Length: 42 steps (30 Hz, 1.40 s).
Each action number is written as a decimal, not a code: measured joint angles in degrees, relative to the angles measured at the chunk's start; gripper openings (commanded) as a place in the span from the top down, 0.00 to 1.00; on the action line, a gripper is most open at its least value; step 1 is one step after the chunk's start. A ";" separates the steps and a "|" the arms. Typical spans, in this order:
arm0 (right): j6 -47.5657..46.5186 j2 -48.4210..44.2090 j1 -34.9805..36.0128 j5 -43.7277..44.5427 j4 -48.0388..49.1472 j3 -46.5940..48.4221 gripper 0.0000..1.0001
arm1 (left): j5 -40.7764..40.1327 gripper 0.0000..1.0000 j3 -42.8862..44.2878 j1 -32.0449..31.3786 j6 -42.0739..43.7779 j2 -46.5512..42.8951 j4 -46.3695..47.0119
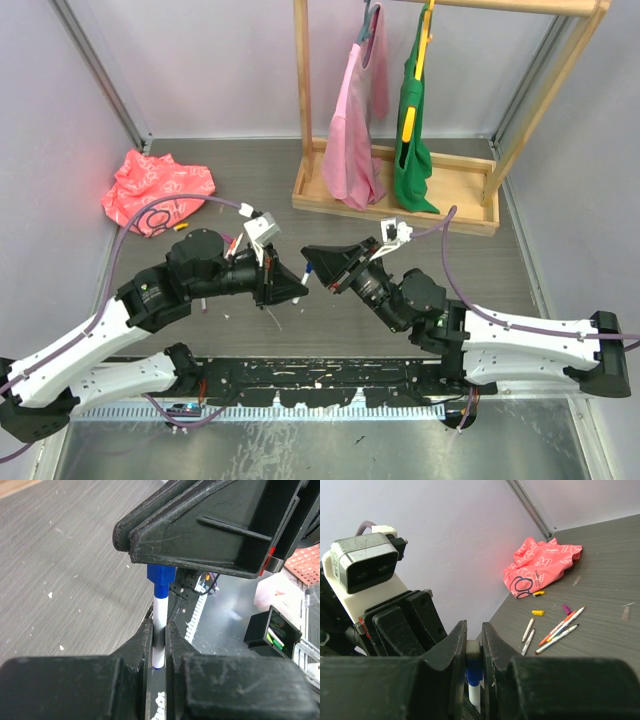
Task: Insert the pens into the pen caps
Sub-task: Press the pen cap onto the pen, then place the pen at the center of the board.
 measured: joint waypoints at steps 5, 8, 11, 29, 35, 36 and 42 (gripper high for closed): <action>-3.65 0.15 0.00 -0.31 -8.09 6.80 0.75 | 2.10 1.00 0.15 0.66 1.01 -0.09 3.72; -6.10 0.94 -0.02 -0.68 -11.87 10.84 0.63 | 2.60 1.00 0.20 1.05 2.29 -0.48 5.40; -8.46 2.40 0.50 -2.45 -14.67 14.21 0.55 | 2.38 1.00 0.72 1.53 3.69 -0.90 7.56; -16.35 -10.58 1.25 10.71 -29.66 11.10 0.41 | -6.27 1.00 1.33 1.84 5.14 -0.87 5.79; -9.70 -12.26 -0.28 17.09 -41.48 6.69 0.41 | -11.65 1.00 1.33 1.84 0.15 7.82 5.79; -8.39 -12.26 -1.62 17.07 -42.99 5.81 0.40 | -12.70 1.00 1.33 1.84 -1.27 10.25 5.79; -3.61 -10.67 -19.85 6.14 -47.89 0.31 0.38 | -18.27 1.00 1.31 1.84 -8.26 20.48 5.73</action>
